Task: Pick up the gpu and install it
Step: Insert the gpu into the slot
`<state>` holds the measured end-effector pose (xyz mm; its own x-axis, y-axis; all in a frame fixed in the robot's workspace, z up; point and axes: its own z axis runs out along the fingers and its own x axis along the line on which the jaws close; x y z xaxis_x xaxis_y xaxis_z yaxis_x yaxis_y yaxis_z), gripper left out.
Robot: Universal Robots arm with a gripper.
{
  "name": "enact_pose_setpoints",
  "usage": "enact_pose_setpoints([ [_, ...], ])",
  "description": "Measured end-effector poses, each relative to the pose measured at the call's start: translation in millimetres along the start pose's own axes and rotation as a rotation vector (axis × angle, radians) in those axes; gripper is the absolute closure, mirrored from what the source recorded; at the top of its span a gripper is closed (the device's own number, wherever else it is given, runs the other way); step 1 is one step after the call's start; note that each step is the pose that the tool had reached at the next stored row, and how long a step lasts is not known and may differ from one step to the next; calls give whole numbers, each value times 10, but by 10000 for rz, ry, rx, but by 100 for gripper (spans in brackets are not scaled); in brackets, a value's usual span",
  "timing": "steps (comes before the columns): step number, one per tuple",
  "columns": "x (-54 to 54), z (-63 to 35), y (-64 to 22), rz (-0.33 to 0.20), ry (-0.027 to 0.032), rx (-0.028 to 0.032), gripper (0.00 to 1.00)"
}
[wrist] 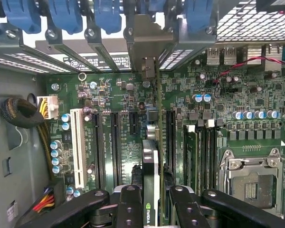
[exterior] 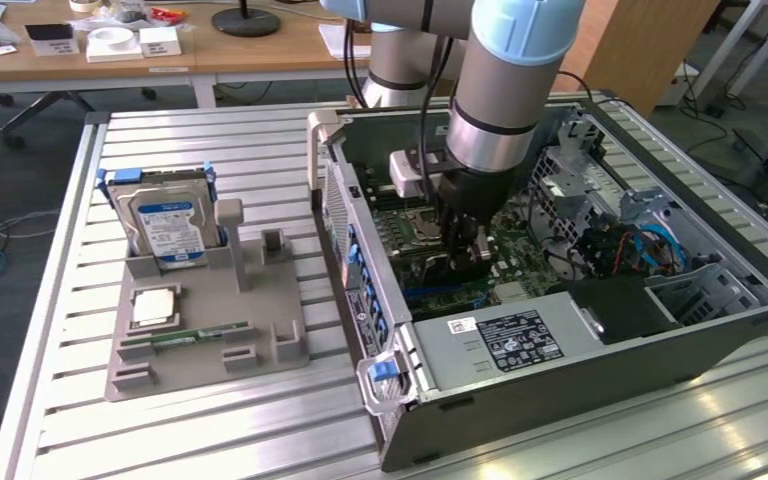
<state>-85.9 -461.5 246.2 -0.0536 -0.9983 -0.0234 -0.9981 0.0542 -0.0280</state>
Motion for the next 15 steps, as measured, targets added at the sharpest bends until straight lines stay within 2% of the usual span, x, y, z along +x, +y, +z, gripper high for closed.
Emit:
enact_pose_setpoints([
  [15, 1, 38, 1, 0, -2, 0, 73],
])
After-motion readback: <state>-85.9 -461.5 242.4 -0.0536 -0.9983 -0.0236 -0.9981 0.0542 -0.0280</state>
